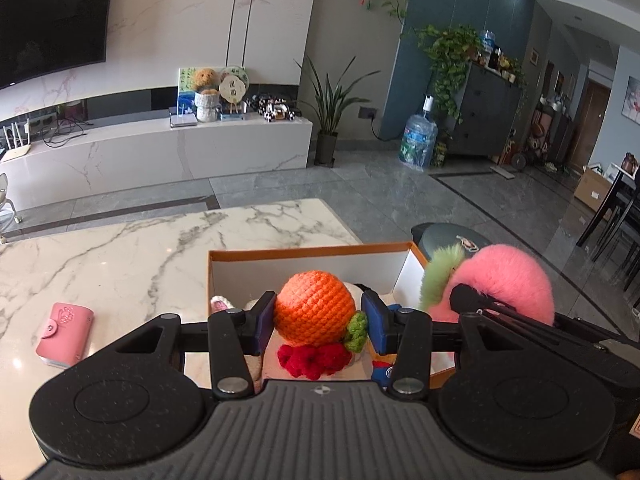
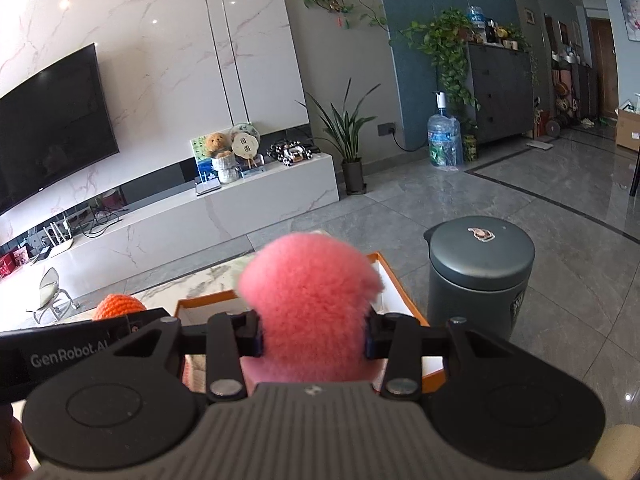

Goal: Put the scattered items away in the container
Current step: 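Lower the orange ball into the box with the left tool while the right tool lowers the pompom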

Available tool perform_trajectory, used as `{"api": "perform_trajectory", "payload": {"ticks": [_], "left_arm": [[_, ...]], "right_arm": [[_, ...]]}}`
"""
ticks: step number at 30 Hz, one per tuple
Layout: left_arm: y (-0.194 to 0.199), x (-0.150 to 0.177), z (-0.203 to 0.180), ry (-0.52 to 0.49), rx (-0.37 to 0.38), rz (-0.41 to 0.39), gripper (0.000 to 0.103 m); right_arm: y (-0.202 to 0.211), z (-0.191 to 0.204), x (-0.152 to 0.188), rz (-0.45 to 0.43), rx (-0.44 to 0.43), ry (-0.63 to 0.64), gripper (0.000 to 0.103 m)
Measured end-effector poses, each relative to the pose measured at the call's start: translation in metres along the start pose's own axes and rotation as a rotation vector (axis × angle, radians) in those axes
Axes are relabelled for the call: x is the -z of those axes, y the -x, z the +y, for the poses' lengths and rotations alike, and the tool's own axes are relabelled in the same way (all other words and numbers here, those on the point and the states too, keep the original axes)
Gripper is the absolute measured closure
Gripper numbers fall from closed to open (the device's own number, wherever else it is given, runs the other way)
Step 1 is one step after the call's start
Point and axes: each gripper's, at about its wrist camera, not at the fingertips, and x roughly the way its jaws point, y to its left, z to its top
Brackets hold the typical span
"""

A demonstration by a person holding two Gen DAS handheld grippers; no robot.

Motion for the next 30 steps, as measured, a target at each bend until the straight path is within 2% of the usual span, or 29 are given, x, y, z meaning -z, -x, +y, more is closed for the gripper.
{"api": "perform_trajectory", "payload": {"ticks": [17, 30], "left_arm": [[-0.077, 0.017, -0.001, -0.036, -0.026, 0.142, 0.050], [-0.103, 0.032, 0.003, -0.047, -0.046, 0.227, 0.049]], "right_arm": [[-0.079, -0.026, 0.022, 0.142, 0.007, -0.020, 0.059], [-0.111, -0.031, 0.040, 0.246, 0.027, -0.035, 0.059]]}}
